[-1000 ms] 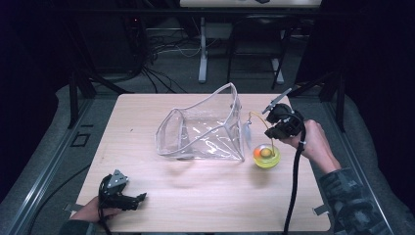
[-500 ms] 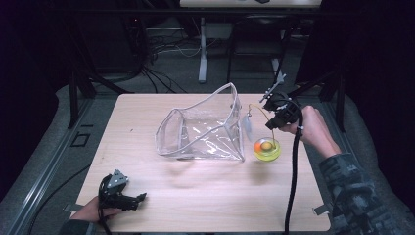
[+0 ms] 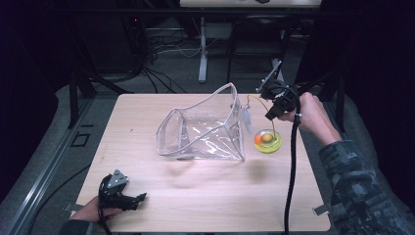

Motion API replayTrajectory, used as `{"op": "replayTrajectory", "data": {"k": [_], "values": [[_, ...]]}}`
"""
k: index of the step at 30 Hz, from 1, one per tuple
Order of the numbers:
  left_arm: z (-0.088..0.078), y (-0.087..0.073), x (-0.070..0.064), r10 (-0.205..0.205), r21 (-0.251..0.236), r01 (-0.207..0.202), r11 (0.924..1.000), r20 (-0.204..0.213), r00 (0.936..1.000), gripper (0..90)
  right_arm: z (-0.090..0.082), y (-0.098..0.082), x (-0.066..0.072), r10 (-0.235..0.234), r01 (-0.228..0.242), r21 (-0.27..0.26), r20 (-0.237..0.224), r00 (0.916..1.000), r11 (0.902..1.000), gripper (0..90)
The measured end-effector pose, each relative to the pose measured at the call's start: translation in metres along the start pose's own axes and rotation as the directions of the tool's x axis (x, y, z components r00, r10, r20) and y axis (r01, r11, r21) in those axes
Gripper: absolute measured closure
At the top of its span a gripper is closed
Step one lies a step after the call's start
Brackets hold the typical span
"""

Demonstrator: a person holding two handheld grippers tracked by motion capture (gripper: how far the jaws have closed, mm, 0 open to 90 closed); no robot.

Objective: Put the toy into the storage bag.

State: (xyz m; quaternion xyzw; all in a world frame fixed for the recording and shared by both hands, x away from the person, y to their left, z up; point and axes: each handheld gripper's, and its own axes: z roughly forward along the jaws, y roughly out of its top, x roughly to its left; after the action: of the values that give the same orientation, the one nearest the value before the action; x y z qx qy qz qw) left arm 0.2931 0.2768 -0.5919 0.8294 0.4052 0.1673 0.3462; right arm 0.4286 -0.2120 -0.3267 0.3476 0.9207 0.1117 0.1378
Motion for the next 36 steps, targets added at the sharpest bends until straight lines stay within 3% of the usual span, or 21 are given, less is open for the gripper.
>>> {"op": "replayTrajectory", "data": {"k": [21,26,36], "values": [[0.0,0.0,0.0,0.0,0.0,0.0,1.0,0.0,1.0,0.0,-0.033,0.03,-0.006,-0.034,0.033,0.035,0.033,0.9989,0.9988,88.4],[0.0,0.0,0.0,0.0,0.0,0.0,1.0,0.0,1.0,0.0,-0.041,0.034,-0.007,-0.022,0.021,0.027,0.029,0.9993,0.9994,88.4],[0.0,0.0,0.0,0.0,0.0,0.0,1.0,0.0,1.0,0.0,-0.059,0.041,-0.009,-0.046,0.043,0.053,0.043,0.9981,0.9976,88.4]]}}
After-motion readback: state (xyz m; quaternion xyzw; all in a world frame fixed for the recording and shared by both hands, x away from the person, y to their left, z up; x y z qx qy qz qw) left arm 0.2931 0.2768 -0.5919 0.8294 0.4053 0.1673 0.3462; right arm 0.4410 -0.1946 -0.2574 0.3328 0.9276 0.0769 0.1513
